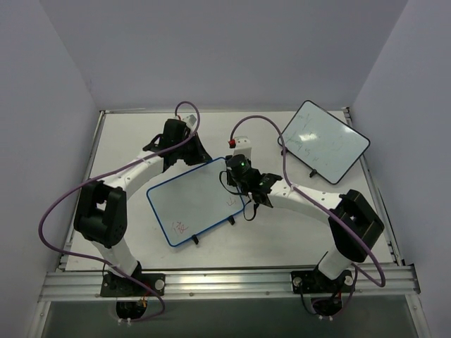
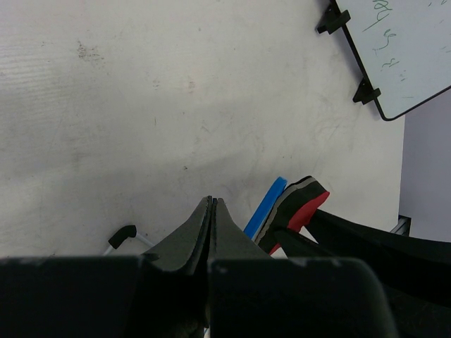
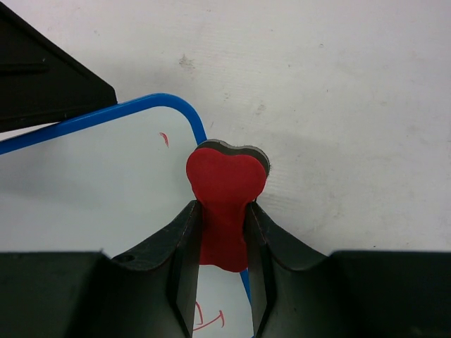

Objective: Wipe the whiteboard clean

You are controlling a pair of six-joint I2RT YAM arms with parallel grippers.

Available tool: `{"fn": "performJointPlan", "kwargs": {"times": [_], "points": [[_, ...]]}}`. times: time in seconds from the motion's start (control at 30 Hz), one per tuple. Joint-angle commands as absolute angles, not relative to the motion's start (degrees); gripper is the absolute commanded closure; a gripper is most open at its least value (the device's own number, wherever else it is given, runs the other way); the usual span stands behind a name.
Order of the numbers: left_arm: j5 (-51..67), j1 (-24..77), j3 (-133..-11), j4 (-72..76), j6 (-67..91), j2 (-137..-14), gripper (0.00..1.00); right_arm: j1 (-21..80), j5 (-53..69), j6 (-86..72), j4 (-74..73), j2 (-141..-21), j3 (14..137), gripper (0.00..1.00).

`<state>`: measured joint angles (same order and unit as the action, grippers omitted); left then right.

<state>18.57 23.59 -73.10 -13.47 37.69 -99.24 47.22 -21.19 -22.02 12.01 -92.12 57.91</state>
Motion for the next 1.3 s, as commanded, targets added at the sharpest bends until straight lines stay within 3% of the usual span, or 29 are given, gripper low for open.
{"fn": "performJointPlan", "kwargs": {"times": [0.0, 0.47, 1.27], "points": [[19.95, 24.52, -73.65, -13.18, 36.74, -97.12, 0.98, 47.02, -22.15, -20.39, 9.58, -92.55, 59.06, 1.0], [20.13, 24.87, -73.48, -12.83, 36.74, -97.38, 0.98, 47.2, -20.48, -18.63, 7.73, -96.24, 66.44, 1.0], [20.3, 25.05, -73.56, -12.57, 36.74, -97.47, 0.98, 52.47, -20.13, -18.55, 7.12, -98.09, 67.85, 1.0]]}}
